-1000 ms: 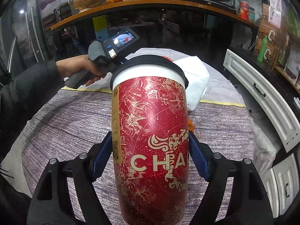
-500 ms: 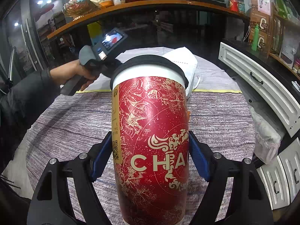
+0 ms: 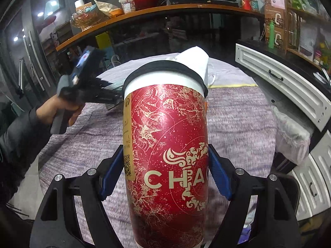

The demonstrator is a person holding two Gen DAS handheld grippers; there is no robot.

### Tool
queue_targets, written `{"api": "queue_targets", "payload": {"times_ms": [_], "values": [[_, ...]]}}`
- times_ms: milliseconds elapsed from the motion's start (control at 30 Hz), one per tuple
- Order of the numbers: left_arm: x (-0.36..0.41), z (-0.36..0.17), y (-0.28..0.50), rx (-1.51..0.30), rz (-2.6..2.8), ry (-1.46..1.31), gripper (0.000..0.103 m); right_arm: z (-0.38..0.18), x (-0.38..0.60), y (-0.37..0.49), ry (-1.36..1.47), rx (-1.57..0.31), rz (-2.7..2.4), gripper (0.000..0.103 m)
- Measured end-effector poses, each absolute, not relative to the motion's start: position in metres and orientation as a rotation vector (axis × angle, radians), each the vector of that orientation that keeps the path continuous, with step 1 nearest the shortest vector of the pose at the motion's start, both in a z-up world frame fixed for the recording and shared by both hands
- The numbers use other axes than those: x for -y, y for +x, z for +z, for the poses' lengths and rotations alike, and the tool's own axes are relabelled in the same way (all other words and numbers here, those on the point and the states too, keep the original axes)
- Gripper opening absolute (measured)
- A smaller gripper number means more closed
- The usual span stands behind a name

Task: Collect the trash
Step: 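Carry the red cup and green carton to the black bin and release both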

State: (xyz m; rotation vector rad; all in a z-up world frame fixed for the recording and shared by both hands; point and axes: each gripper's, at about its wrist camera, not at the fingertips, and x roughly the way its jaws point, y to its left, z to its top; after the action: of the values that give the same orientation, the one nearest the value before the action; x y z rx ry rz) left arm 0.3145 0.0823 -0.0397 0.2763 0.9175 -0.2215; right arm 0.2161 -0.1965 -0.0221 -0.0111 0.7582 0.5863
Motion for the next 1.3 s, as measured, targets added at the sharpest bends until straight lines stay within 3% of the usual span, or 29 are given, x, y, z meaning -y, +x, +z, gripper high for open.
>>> {"api": "queue_targets", "payload": {"times_ms": [367, 733, 1300], "values": [[-0.038, -0.012, 0.229, -0.773, -0.295, 0.132, 0.050, -0.037, 0.257, 0.167, 0.038, -0.749, 0.502, 0.077], [0.074, 0.001, 0.177, -0.681, -0.505, 0.118, 0.050, -0.066, 0.351, 0.133, 0.124, -0.761, 0.302, 0.077], [0.204, -0.030, 0.158, -0.730, -0.735, 0.156, 0.050, -0.192, 0.435, 0.198, 0.231, -0.988, 0.041, 0.077]]}}
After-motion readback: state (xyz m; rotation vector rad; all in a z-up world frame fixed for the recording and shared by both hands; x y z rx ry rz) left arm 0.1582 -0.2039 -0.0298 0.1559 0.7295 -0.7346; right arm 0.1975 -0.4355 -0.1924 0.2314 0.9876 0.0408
